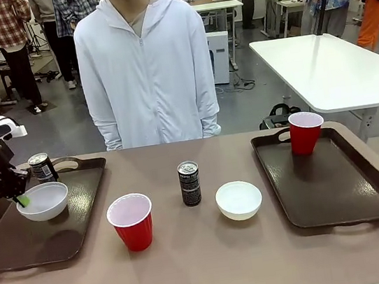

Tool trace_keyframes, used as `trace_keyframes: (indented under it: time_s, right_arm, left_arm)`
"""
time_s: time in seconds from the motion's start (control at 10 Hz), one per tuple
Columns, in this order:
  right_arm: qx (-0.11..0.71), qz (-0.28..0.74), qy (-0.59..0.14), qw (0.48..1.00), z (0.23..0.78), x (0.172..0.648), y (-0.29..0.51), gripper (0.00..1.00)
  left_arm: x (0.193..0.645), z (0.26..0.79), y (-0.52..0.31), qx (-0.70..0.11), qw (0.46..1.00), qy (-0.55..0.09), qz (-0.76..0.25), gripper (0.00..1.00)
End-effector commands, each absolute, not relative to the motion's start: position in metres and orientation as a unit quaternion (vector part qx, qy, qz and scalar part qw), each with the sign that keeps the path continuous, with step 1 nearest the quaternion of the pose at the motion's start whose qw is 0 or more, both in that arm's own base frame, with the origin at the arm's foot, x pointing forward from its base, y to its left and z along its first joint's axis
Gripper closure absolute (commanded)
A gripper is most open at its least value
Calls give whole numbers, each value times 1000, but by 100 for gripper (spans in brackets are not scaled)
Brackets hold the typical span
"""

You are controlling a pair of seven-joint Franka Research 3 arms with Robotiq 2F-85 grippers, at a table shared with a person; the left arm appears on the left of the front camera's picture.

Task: Prepare tableware on both trays.
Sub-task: Pick up a Picnic Bowl from the table and place it on a Handle tray.

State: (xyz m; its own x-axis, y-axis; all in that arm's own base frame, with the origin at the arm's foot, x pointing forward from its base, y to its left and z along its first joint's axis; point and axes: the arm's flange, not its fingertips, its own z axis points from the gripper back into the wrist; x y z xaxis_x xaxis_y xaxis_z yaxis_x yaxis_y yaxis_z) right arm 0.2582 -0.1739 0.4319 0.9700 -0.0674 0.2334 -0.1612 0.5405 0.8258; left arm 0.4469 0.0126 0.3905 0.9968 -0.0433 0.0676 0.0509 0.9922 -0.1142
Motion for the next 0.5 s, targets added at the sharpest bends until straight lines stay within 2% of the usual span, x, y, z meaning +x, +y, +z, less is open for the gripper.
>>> trace_keyframes:
  time_s: [0.0,0.4]
  right_arm:
    - [484,29,-123,866,431,258,-175,0]
    - [484,29,-123,866,431,258,-175,0]
  left_arm:
    - [463,376,20,-68,997,-37,-11,96]
    - [469,357,26,-58,997,-44,-1,96]
